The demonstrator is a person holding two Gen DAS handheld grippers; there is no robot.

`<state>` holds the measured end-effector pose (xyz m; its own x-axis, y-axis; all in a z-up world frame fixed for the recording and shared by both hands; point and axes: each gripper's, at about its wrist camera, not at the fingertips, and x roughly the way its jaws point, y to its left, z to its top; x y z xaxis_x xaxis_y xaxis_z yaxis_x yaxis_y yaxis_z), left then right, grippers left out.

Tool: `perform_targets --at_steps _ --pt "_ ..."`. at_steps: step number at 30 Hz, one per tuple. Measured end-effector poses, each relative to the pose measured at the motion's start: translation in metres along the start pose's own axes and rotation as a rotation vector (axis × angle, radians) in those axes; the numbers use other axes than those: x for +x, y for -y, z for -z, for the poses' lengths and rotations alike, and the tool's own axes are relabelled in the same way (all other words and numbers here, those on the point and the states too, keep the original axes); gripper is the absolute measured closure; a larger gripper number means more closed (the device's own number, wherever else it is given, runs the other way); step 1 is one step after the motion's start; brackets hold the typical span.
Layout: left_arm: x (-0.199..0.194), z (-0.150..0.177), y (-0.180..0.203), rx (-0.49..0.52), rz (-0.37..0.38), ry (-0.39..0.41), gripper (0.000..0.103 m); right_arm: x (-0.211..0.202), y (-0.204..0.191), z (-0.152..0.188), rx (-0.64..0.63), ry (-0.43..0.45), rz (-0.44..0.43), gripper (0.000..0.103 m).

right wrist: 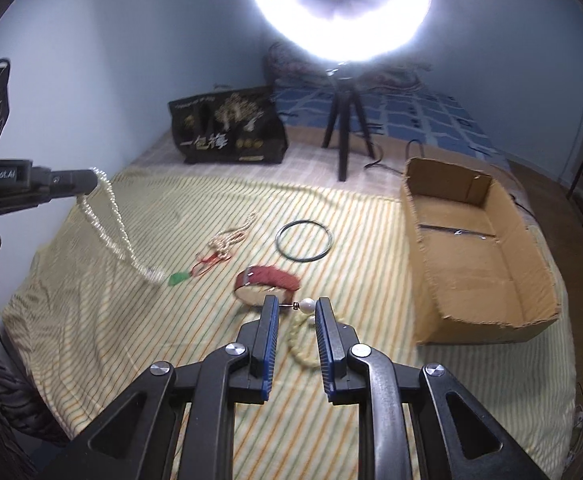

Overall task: Organize jewelry
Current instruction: 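Lift and carry the necklace with left tool while right tool carries the earring to the box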

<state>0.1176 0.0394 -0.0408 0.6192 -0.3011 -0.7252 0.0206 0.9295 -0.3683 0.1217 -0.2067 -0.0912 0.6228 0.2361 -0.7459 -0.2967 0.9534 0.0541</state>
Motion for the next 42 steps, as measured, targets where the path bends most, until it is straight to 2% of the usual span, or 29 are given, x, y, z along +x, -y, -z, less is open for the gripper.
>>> perform_targets --at_steps 8,17,29,42 --pt "0.007 -0.003 -0.023 -0.054 -0.045 -0.008 0.097 -0.004 0.001 0.001 -0.003 0.011 -0.002 0.086" --pt "-0.008 -0.025 -0.005 -0.023 0.003 0.025 0.097 -0.017 0.011 -0.011 0.012 0.045 0.019 0.086" --pt "-0.004 -0.069 0.055 0.087 0.065 0.052 0.097 -0.036 0.063 -0.031 0.086 0.082 0.097 0.086" --pt "0.041 -0.105 0.155 0.213 0.164 0.034 0.097 -0.039 0.119 -0.038 0.166 0.067 0.179 0.086"
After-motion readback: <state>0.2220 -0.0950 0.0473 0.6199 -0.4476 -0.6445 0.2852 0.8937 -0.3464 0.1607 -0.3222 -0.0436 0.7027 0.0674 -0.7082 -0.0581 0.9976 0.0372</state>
